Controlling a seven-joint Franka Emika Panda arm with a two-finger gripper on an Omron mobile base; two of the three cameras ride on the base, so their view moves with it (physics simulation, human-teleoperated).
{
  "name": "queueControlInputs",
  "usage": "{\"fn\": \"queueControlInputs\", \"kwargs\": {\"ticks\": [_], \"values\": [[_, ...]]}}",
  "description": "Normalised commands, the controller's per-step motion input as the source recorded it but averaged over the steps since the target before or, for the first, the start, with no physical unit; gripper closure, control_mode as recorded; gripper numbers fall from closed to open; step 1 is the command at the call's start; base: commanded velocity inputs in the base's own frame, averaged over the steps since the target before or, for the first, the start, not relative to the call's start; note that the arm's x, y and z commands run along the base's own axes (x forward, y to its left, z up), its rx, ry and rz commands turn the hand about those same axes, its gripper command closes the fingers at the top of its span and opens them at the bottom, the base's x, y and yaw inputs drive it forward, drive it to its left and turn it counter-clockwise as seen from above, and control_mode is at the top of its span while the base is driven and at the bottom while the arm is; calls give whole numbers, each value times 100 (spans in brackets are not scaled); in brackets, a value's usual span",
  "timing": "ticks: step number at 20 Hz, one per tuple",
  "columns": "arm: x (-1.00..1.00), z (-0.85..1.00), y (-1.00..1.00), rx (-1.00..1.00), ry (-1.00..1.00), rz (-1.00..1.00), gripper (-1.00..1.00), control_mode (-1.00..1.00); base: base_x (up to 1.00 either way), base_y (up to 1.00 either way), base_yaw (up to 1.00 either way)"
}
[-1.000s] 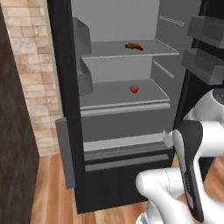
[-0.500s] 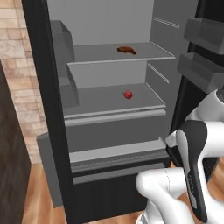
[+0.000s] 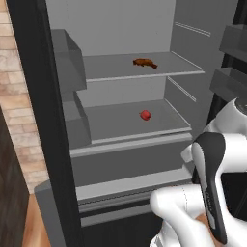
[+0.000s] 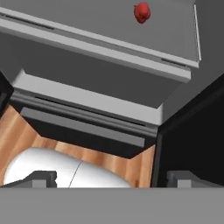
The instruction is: Place one bell pepper and one chicken drumstick in each tupperware on the nearby counter, to pack two identical lunches.
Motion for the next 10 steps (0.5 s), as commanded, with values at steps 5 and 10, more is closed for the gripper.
{"fn": "queueControlInputs", "kwargs": {"ticks": [5, 10], "values": [[16, -36, 17, 0, -4, -11, -100, -100, 0, 0, 0], [52, -3, 33, 1, -13, -16, -100, -100, 0, 0, 0]]}}
